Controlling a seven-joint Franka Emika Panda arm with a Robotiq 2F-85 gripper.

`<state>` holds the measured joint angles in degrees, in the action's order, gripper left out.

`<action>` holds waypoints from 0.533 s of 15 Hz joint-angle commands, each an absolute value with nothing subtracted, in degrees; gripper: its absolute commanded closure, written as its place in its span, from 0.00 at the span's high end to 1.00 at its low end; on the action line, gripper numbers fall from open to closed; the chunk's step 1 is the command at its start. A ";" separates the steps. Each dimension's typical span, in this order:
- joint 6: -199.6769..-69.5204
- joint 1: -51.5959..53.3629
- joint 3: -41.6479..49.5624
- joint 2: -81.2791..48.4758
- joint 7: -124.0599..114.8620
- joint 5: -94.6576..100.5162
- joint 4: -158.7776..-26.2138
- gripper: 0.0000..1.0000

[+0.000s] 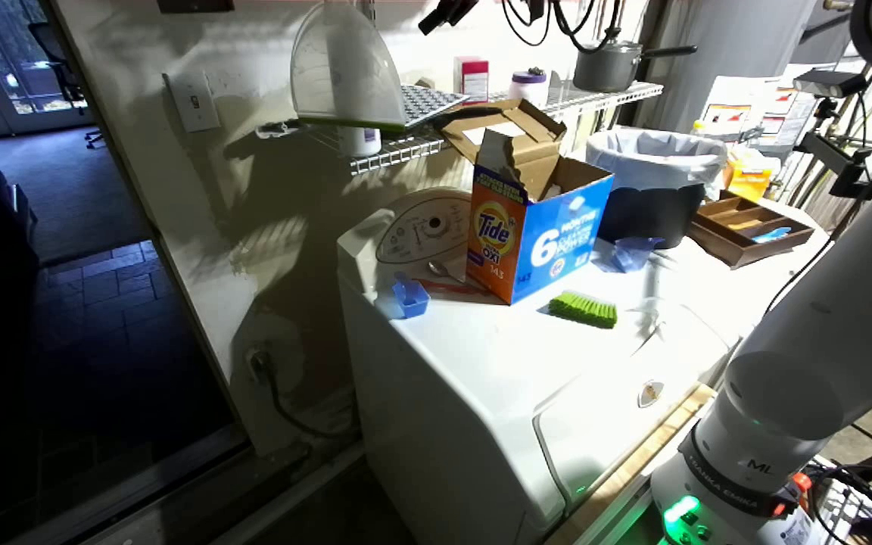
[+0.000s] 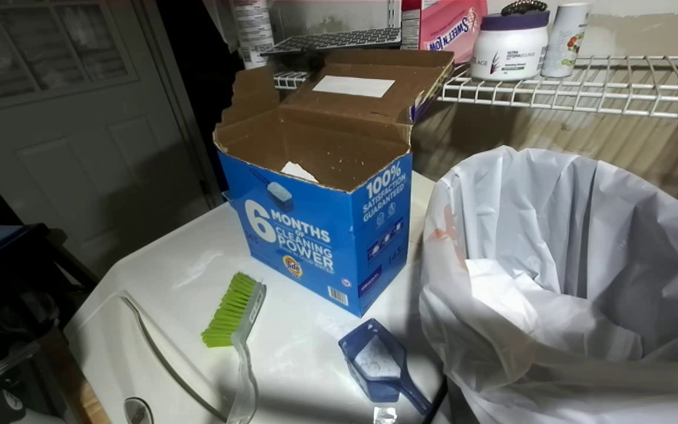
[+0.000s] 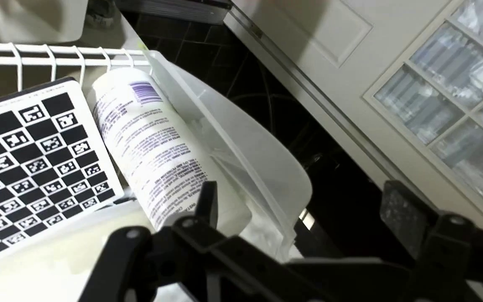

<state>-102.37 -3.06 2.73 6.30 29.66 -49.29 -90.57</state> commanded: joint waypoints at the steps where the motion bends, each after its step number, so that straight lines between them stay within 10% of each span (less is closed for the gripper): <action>1: -105.65 -2.16 2.98 13.89 37.47 -46.71 -97.00 1.00; 8: -114.45 -1.18 2.85 24.10 46.01 -43.75 -104.99 1.00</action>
<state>-109.70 -2.43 2.74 18.88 43.15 -46.35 -99.51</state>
